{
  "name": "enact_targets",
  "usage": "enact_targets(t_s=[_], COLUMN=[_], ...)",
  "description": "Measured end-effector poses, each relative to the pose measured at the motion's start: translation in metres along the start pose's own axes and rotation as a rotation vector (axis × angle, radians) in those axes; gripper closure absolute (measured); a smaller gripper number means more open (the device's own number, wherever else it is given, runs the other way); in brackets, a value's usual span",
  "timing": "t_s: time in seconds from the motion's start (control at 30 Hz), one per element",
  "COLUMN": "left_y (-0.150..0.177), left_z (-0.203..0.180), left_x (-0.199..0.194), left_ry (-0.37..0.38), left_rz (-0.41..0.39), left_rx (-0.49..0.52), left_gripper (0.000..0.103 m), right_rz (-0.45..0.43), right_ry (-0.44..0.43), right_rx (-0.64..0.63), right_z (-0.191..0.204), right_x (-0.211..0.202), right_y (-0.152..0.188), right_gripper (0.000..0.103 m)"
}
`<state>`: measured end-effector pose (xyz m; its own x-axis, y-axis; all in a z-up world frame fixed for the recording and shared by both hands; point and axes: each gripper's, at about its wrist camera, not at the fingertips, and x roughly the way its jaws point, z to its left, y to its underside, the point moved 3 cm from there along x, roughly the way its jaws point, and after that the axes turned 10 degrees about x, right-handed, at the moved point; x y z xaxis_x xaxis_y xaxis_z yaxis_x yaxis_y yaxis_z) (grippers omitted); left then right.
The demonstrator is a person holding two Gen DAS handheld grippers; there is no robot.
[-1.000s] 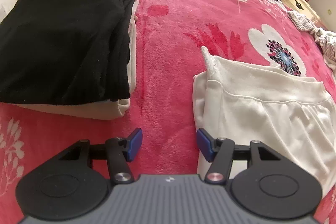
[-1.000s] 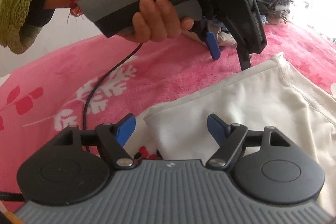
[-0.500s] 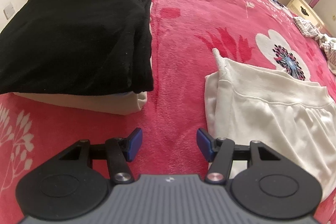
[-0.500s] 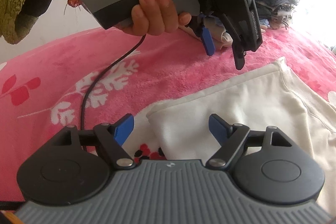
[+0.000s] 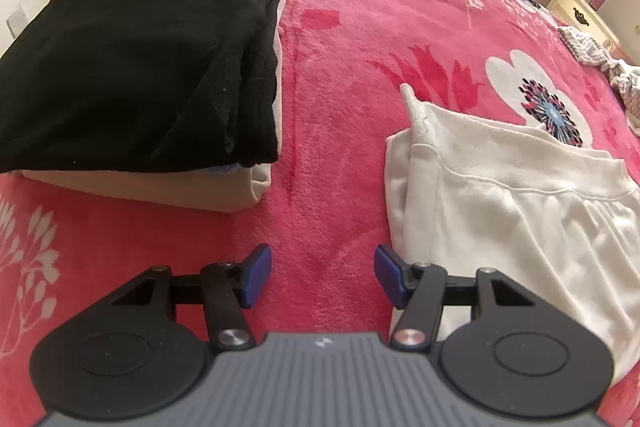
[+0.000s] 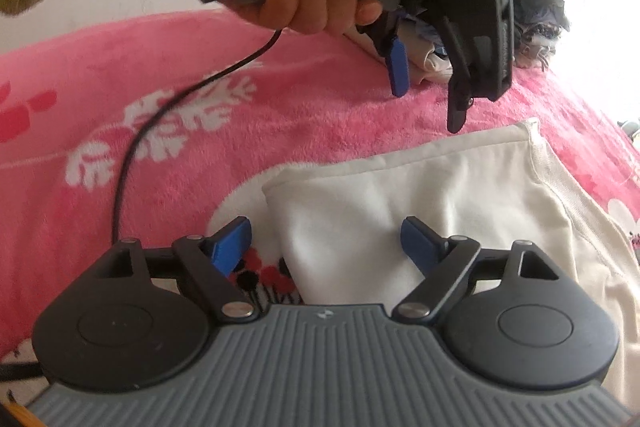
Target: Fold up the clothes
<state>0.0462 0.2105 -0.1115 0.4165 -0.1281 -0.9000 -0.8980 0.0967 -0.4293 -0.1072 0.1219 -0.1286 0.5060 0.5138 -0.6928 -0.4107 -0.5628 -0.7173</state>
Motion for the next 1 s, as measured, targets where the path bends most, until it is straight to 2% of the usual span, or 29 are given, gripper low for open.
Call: enact_targets(t_s=[0.33,0.5,0.67,0.8,1.0], left_y=[0.003,-0.001,0.001,0.009,0.012], left_z=[0.004,0.018,0.039,0.046,0.039], left_x=[0.0,-0.018,-0.035,-0.029,-0.021], left_ry=[-0.02,-0.11,-0.161,-0.145,-0.113], left_rz=[0.012,0.005,0.002,0.014,0.015], left_rx=[0.004,0.069,0.051,-0.004,0.005], left_gripper=[0.045,0.045,0.044,0.044,0.044], right_rz=[-0.018,-0.033,-0.047,-0.05,-0.07], right_ry=[0.024,0.018,0.016,0.013,0.004], right_rx=[-0.024,-0.013,-0.023,-0.052,-0.139], right_z=[-0.003,-0.008,-0.01,-0.009,0.001], right_x=[-0.003,-0.008,-0.012,-0.013,-0.02], right_y=[0.0,0.002,0.004,0.007,0.008], right_gripper=[0.019,0.019,0.019,0.019,0.019])
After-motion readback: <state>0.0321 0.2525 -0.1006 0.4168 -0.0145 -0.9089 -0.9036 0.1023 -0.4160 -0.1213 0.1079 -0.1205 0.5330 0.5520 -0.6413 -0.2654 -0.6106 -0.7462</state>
